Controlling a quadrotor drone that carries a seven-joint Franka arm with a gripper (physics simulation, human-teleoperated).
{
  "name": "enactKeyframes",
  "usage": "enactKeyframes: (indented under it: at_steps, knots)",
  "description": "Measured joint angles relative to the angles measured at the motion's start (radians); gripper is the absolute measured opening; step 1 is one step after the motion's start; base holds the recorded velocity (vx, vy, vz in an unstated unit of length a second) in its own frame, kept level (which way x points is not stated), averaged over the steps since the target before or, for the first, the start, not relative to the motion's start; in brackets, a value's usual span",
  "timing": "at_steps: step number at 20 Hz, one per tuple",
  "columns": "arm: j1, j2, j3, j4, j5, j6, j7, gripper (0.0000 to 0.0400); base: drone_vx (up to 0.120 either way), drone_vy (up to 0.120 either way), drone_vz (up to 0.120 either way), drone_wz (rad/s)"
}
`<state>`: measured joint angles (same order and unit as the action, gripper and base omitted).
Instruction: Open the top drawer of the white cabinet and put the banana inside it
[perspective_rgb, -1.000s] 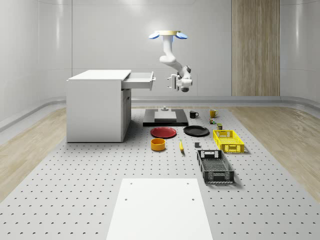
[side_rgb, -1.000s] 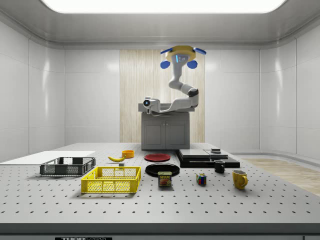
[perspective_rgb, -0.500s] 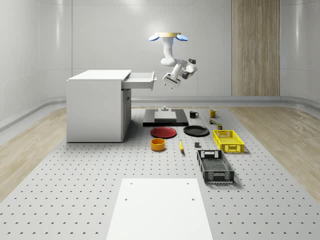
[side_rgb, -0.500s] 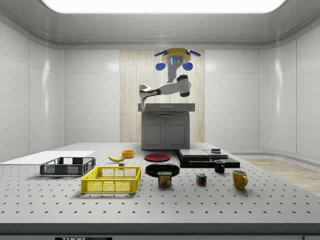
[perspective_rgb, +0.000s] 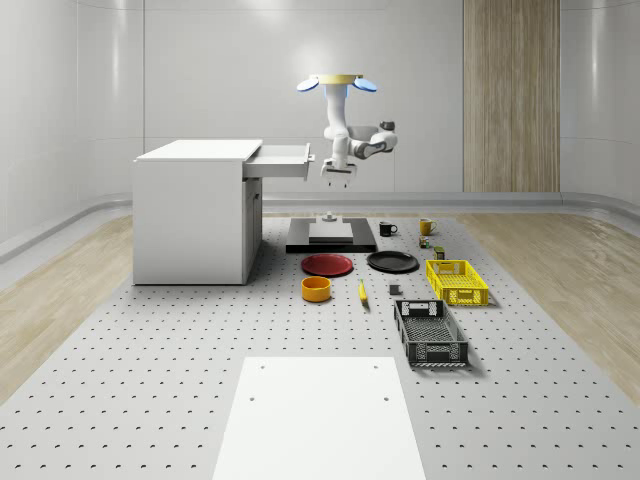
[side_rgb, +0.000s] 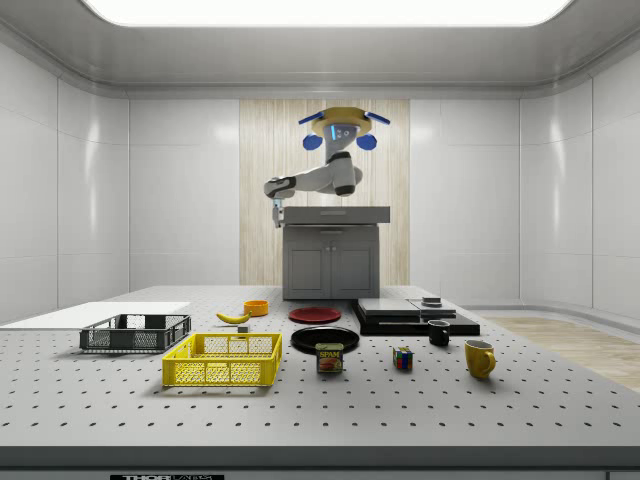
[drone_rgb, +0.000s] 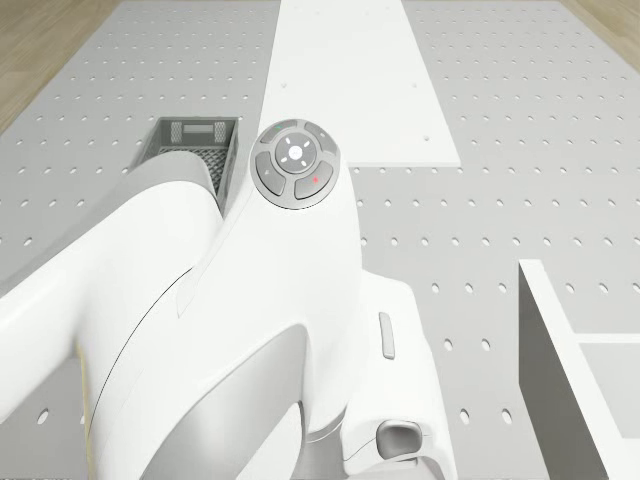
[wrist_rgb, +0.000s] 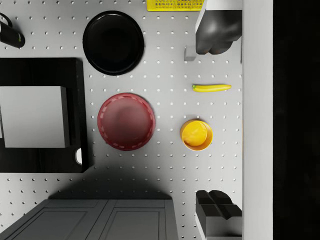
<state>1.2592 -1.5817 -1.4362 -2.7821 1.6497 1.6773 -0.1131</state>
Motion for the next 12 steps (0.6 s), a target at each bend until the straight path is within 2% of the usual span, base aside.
enactKeyframes:
  at_steps: [5, 12]
  knots:
    - [0.023, -0.011, -0.011, -0.001, 0.011, -0.022, -0.026, 0.04, 0.0, 0.12, -0.12, 0.0]
    - [0.035, -0.017, -0.016, -0.002, 0.016, -0.032, -0.039, 0.04, 0.0, 0.12, -0.12, 0.0]
